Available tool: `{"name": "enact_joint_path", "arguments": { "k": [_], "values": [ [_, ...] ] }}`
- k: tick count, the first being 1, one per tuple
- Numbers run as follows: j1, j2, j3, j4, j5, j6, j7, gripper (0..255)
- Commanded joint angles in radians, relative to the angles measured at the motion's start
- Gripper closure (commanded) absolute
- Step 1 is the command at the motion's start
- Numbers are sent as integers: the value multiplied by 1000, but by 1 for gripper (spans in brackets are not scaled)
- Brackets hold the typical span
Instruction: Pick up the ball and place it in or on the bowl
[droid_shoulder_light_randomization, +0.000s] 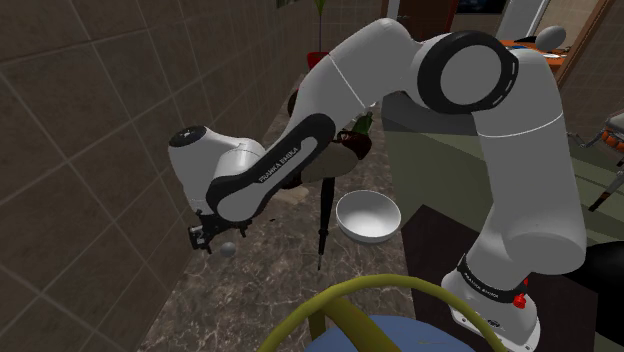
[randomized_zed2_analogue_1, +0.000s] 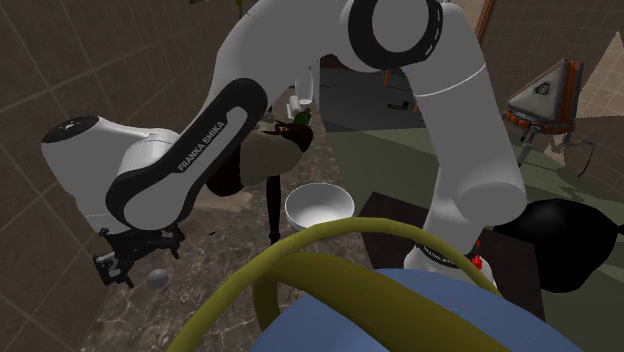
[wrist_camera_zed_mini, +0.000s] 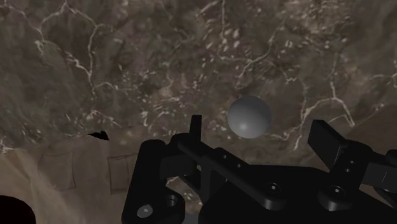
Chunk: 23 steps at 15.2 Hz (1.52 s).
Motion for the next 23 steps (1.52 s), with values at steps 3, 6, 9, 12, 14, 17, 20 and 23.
{"name": "enact_joint_path", "arguments": {
  "k": [3, 6, 9, 12, 14, 17, 20, 23],
  "values": [
    [14, 43, -16, 12, -22, 30, 14, 0],
    [23, 75, -30, 12, -39, 60, 24, 0],
    [23, 75, -30, 12, -39, 60, 24, 0],
    [23, 75, -30, 12, -39, 60, 24, 0],
    [23, 75, -30, 12, -39, 60, 24, 0],
    [23, 75, -30, 12, -39, 60, 24, 255],
    [23, 75, -30, 12, -39, 60, 24, 255],
    [23, 75, -30, 12, -39, 60, 24, 255]
  ]
}}
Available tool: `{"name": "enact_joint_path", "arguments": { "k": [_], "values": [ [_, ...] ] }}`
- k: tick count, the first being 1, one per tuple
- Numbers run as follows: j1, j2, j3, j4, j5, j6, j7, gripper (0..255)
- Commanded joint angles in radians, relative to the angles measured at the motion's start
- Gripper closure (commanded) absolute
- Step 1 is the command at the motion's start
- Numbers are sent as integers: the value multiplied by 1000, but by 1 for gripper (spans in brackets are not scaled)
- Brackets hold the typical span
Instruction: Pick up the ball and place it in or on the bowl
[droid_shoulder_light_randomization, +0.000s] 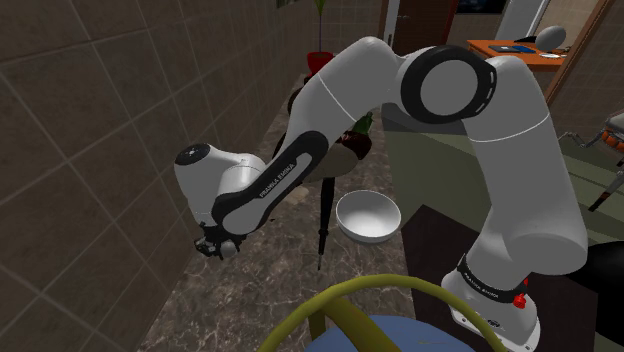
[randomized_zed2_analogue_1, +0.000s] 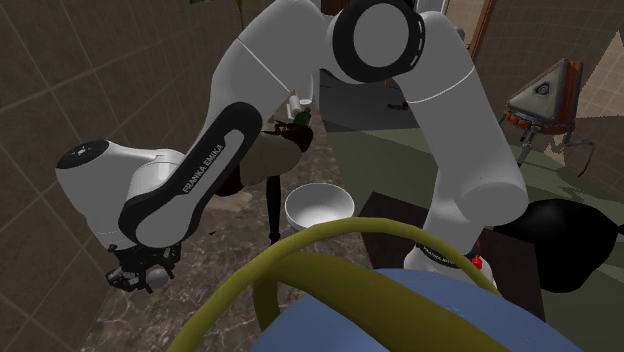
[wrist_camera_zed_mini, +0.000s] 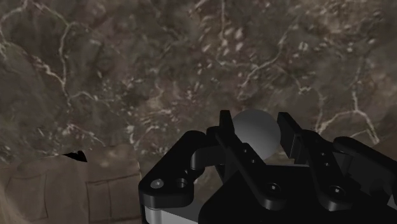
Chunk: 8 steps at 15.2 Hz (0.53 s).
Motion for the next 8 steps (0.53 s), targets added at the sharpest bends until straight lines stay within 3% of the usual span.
{"name": "enact_joint_path", "arguments": {
  "k": [1, 8],
  "values": [
    [0, 0, 0, 0, 0, 0, 0, 255],
    [-17, -58, 25, 8, 33, -62, -22, 255]
  ]
}}
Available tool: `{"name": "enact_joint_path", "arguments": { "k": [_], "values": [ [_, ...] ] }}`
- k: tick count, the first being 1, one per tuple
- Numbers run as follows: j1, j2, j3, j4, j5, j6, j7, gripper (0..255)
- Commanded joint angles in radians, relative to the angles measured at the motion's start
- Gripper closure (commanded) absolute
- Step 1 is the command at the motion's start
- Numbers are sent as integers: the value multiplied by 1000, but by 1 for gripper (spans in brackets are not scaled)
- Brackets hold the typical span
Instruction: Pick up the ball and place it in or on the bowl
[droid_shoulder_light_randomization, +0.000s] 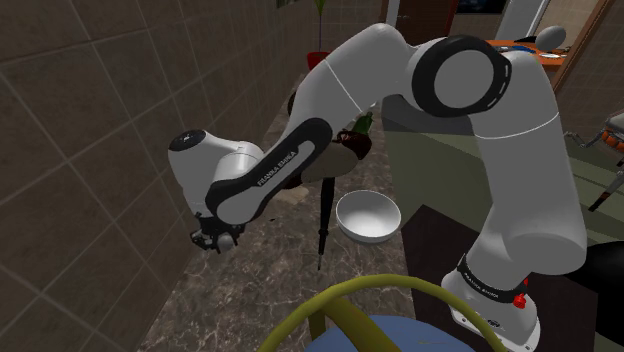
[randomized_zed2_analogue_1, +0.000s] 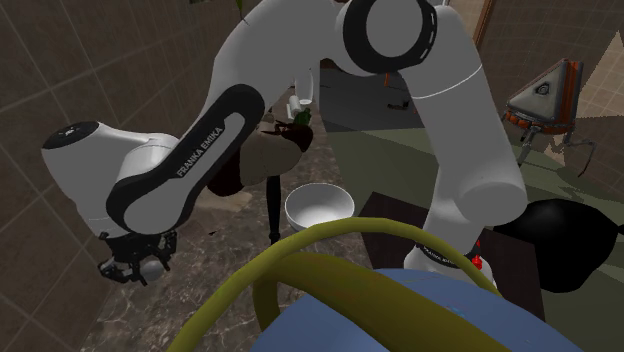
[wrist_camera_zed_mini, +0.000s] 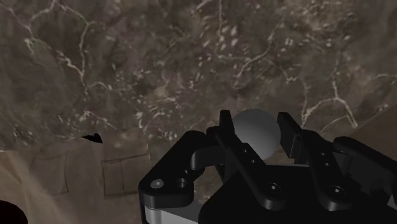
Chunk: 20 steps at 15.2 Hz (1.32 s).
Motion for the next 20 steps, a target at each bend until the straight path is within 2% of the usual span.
{"name": "enact_joint_path", "arguments": {
  "k": [1, 20],
  "values": [
    [-5, -14, 6, 6, 9, -19, -8, 255],
    [-32, -136, 54, 89, 89, -212, -63, 255]
  ]
}}
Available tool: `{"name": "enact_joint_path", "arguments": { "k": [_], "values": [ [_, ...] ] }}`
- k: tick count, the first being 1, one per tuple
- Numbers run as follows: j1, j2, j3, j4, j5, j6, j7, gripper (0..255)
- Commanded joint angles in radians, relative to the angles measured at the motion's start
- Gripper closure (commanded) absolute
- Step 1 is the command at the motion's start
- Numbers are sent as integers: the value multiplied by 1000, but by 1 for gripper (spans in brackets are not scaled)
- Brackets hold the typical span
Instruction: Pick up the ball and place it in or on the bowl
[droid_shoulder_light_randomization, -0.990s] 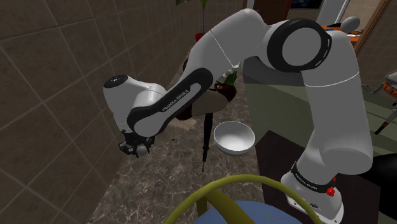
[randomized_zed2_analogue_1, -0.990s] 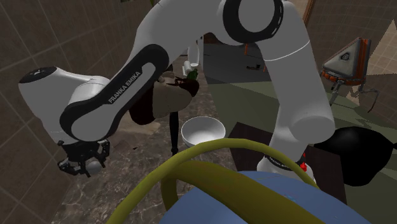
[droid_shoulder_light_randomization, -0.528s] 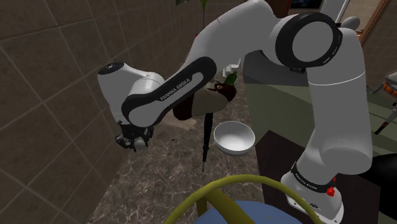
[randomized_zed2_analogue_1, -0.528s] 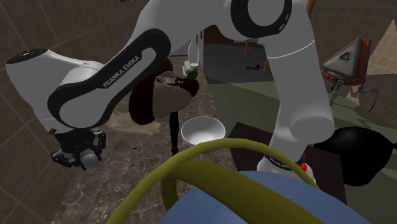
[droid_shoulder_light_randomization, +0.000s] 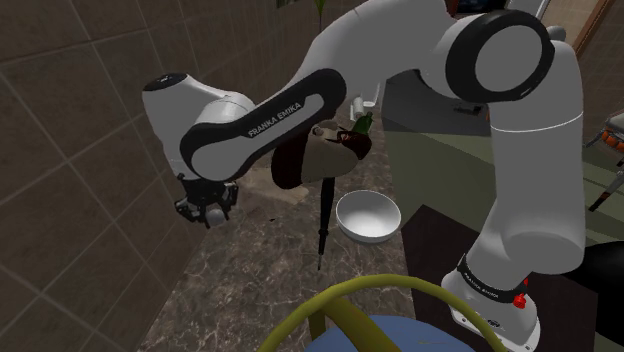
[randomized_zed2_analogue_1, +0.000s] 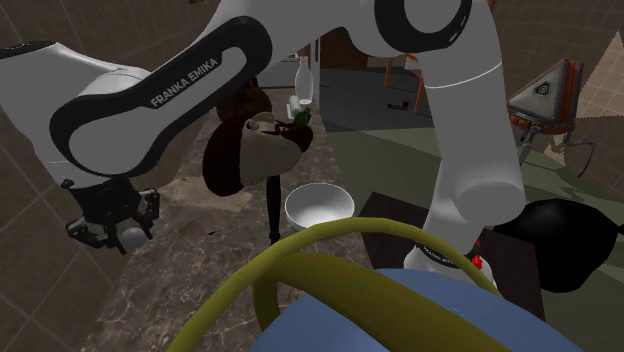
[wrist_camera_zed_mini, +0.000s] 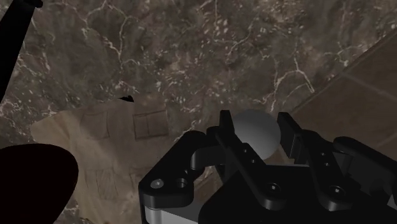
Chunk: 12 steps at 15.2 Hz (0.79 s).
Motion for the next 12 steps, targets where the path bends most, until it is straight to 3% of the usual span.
{"name": "enact_joint_path", "arguments": {
  "k": [1, 3, 12],
  "values": [
    [-2, -11, 4, 12, 8, -22, -6, 255],
    [-3, -19, 7, 25, 13, -42, -10, 255],
    [-171, -393, 29, -442, 212, 112, -190, 255]
  ]
}}
